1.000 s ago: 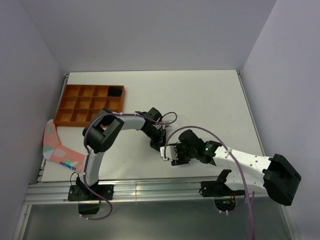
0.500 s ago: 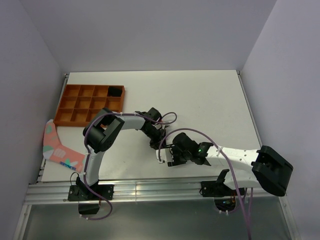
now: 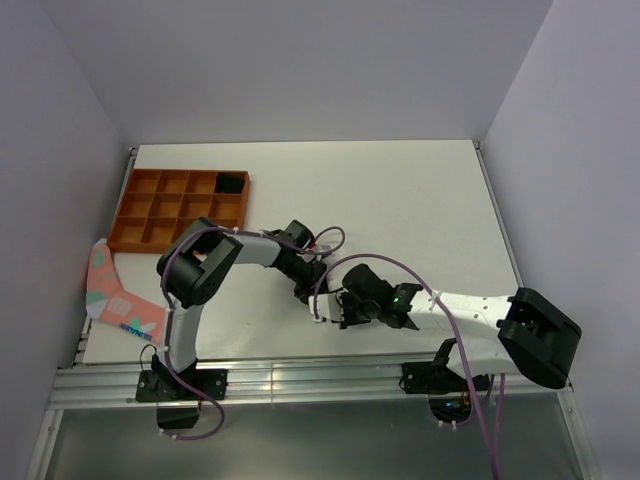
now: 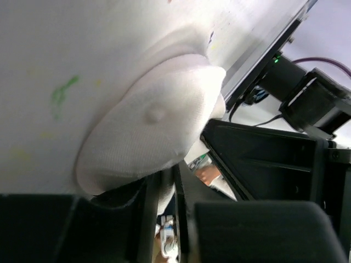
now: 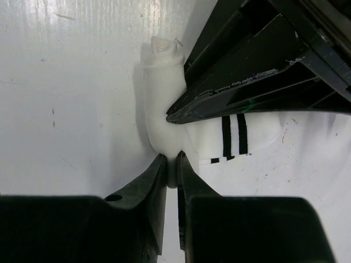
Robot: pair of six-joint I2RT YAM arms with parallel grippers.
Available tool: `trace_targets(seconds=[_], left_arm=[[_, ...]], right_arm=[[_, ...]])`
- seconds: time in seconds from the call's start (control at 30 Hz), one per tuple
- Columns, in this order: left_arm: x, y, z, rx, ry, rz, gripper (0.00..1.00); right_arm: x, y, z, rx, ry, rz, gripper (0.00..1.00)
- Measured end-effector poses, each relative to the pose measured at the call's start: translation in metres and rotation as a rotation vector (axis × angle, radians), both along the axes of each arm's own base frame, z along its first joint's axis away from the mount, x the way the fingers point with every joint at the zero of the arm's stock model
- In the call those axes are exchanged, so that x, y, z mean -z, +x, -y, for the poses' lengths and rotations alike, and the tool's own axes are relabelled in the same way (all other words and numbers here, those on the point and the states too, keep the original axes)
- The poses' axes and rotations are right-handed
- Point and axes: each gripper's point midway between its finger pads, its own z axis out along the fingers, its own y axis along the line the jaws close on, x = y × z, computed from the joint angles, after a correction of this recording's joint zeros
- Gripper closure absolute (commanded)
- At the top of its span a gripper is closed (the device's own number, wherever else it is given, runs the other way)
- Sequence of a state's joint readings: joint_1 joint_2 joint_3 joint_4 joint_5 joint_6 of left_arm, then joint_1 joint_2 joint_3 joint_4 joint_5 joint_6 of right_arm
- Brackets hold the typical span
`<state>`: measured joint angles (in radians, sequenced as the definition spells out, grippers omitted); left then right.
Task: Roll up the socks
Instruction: Roll the sock at the center of the board.
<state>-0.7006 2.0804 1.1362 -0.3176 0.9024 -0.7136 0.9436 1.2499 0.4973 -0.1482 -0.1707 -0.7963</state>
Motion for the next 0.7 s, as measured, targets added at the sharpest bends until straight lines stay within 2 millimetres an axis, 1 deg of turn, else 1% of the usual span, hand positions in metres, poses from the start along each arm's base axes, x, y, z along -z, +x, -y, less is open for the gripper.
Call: trace_targets(seconds=[0.17,0.27,0.47,0.7], left_arm=[[-0.003,0.001,0.000,-0.087,-0.027,0.023,0.69],[-0.006,0.004,0.000,-0.165,-0.036,0.068,0.67],[-0.011,0.026,-0.001,-0.322,-0.050,0.208,0.67],[-0.014,0.044,-0.013,-0.484,-0.041,0.327,0.67]], right_arm=[[0.000,-0.002,0.001,-0.001,0.007,-0.031,0.93],[-0.002,-0.004,0.002,-0.001,0.015,-0.076,0.93],[-0.002,-0.005,0.001,0.000,0.012,-0.195,0.94],[-0.003,-0.005,0.004,0.015,0.007,-0.306,0.95]])
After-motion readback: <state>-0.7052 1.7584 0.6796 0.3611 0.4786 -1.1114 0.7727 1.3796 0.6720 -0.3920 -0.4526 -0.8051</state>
